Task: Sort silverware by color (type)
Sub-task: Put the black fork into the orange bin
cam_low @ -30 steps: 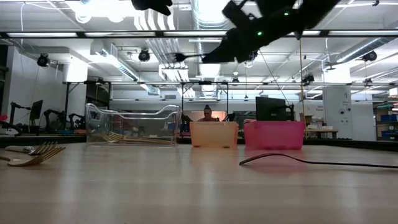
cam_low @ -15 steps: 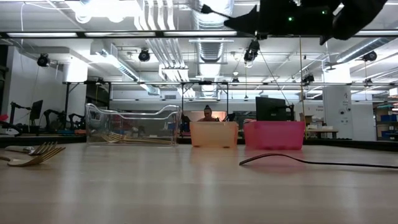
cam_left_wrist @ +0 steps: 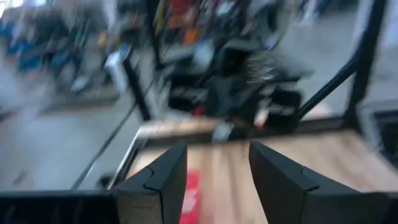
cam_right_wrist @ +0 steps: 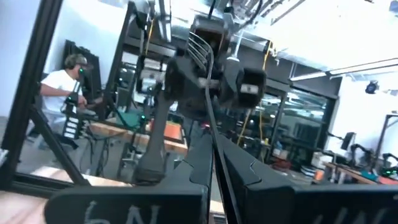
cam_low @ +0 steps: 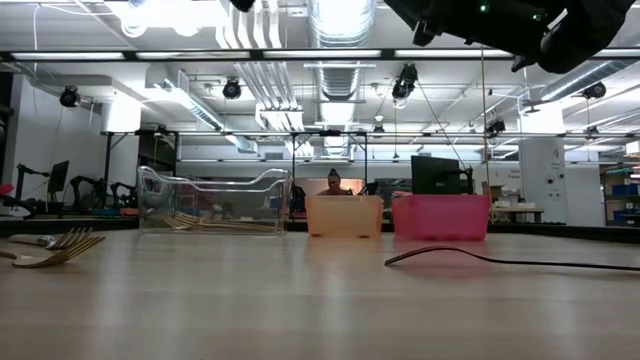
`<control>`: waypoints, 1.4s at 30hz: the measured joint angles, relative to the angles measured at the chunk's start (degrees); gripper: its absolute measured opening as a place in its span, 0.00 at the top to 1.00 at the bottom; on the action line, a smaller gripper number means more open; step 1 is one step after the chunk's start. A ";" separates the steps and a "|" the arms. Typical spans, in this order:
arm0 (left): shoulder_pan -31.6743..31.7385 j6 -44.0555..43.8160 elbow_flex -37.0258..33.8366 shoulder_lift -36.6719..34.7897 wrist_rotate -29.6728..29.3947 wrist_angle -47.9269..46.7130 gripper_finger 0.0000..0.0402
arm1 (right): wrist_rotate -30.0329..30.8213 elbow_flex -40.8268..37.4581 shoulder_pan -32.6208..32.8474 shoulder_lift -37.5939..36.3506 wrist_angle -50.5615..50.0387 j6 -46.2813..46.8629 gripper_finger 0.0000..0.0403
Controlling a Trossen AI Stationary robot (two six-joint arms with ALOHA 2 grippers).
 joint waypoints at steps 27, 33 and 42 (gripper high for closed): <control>0.94 -10.44 -12.68 27.04 10.87 74.25 0.70 | -2.80 2.14 0.76 6.58 9.63 3.92 0.98; 0.85 -11.09 -9.42 28.99 13.19 74.12 0.70 | -2.76 2.14 0.76 6.58 9.46 4.30 0.98; 0.76 -12.98 -7.14 30.85 16.13 74.21 0.70 | -2.54 2.14 0.74 6.58 9.44 3.95 0.98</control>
